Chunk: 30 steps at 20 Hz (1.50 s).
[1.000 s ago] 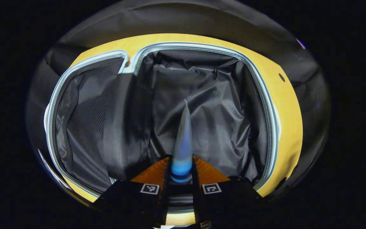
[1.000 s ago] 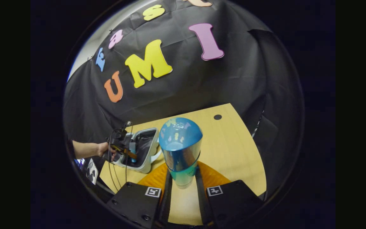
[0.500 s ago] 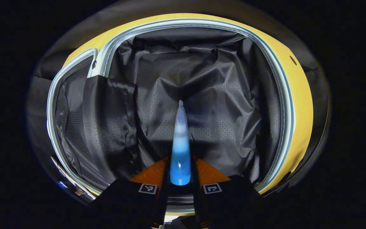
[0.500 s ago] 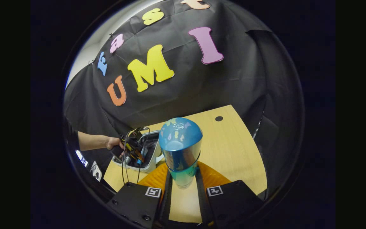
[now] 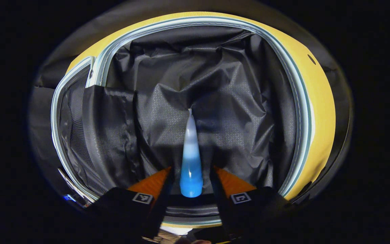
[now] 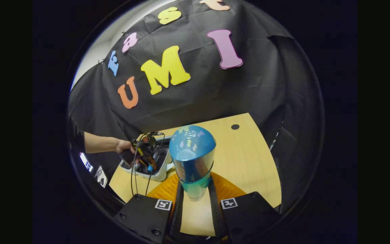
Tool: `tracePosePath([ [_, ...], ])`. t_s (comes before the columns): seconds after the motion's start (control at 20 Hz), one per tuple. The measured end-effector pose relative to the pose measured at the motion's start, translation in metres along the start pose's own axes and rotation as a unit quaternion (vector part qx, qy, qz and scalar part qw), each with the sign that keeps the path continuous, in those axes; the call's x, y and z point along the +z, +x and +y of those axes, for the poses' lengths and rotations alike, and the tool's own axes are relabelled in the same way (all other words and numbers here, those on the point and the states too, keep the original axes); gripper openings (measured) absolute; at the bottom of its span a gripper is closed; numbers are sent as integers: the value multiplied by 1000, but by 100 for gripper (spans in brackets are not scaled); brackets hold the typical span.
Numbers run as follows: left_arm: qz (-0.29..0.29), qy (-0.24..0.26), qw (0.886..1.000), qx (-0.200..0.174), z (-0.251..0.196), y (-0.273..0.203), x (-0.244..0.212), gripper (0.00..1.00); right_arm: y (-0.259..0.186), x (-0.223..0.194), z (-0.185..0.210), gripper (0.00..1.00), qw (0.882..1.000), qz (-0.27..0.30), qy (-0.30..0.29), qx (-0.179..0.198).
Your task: First open the suitcase, pack the skin care products into it, and then close the suitcase.
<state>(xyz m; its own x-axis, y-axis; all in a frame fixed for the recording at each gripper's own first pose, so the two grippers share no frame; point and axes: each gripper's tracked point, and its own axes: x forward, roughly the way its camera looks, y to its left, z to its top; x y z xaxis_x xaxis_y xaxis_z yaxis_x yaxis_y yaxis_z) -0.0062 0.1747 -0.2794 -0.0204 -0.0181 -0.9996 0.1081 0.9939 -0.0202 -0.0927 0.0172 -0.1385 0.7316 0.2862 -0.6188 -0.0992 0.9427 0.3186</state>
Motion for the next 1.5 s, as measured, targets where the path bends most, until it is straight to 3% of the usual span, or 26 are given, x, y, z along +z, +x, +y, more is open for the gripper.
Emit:
tracePosePath([
  [0.05,-3,-3,1000,-5,-3,0,-1,81,2,-1,2,35,1000,4,-3,3],
  [0.25,-45,-9,999,-11,0,-17,3,93,14,-2,22,35,999,22,-20,27],
  [0.45,-124,-48,990,-36,9,-54,-5,94,44,7,69,35,995,48,-54,74],
  [0.55,-216,-78,971,-62,10,-92,-10,94,71,12,106,33,989,72,-70,104],
  [0.7,-364,-105,921,-94,13,-157,-27,97,123,10,168,35,979,119,-80,146],
  [0.85,-454,-122,879,-75,17,-196,-65,97,178,-8,215,35,966,177,-95,162],
  [1.0,-530,-125,839,-7,40,-235,-107,98,236,-46,240,36,950,244,-133,141],
  [1.1,-547,-153,823,-3,39,-241,-136,98,272,-70,244,33,944,285,-122,110],
  [1.25,-537,-195,820,-34,39,-225,-174,98,319,-106,233,35,931,349,-100,33],
  [1.4,-521,-195,831,-21,54,-209,-203,98,338,-121,224,36,920,390,-36,-31],
  [1.5,-519,-186,834,-16,61,-210,-211,98,341,-132,212,33,906,418,-6,-72],
])
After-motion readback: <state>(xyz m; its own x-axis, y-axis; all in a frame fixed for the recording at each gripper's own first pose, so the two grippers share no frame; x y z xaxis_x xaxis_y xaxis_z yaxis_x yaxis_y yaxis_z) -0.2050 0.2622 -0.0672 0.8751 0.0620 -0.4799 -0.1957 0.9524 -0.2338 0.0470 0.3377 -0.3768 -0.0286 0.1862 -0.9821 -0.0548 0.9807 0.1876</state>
